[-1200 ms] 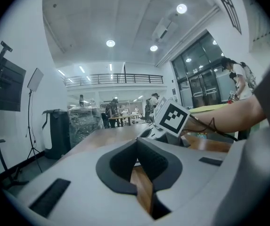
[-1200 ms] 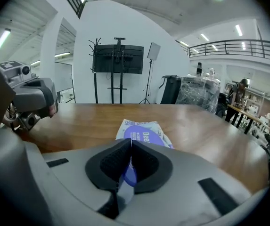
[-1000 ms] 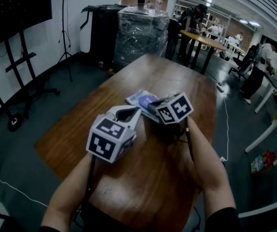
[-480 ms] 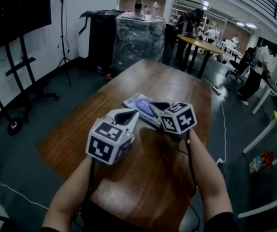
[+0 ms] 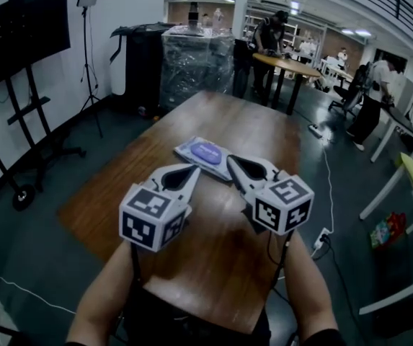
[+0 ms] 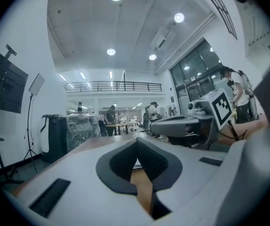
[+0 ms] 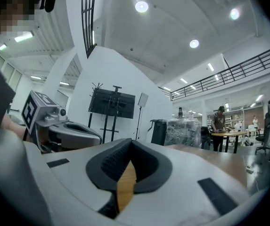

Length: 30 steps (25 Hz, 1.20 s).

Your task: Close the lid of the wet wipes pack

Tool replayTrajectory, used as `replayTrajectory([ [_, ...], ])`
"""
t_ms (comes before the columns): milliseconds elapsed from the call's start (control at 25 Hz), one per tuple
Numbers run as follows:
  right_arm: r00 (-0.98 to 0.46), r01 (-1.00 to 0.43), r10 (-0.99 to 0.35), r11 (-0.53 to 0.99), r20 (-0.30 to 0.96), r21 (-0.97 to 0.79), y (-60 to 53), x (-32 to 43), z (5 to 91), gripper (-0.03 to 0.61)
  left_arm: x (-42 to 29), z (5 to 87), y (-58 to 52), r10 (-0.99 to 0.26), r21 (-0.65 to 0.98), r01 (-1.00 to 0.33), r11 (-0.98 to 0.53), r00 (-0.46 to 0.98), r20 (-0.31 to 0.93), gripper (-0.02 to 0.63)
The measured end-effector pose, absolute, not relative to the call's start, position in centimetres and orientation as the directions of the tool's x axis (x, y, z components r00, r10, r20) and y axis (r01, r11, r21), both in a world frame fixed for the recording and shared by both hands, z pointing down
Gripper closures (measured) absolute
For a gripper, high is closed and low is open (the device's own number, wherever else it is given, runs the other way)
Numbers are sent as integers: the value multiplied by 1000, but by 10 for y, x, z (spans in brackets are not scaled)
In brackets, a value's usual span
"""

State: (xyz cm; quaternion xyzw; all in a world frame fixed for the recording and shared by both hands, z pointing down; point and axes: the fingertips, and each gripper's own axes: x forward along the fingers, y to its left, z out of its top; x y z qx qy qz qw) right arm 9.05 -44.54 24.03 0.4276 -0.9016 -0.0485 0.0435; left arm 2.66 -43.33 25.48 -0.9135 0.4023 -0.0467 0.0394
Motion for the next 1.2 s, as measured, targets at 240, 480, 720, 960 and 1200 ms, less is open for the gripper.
replayTrajectory([
  [240, -596, -802, -802, 592, -39, 80, -383, 102, 238, 569, 41, 254, -379, -720, -123, -712, -692, 693, 40, 607],
  [480, -586, -809, -804, 587, -99, 19, -324, 107, 230, 569, 51, 256, -328, -703, -100, -698, -709, 711, 19, 607],
  [720, -579, -809, -799, 588, -160, -6, -276, 105, 224, 569, 58, 257, -291, -694, -91, -692, -716, 720, -6, 607],
  [960, -586, -805, -792, 594, -170, 8, -249, 94, 230, 569, 50, 261, -269, -701, -76, -700, -710, 713, -13, 607],
  [1200, -593, -801, -789, 598, -161, 19, -239, 87, 242, 569, 44, 268, -259, -718, -84, -717, -692, 696, -13, 607],
])
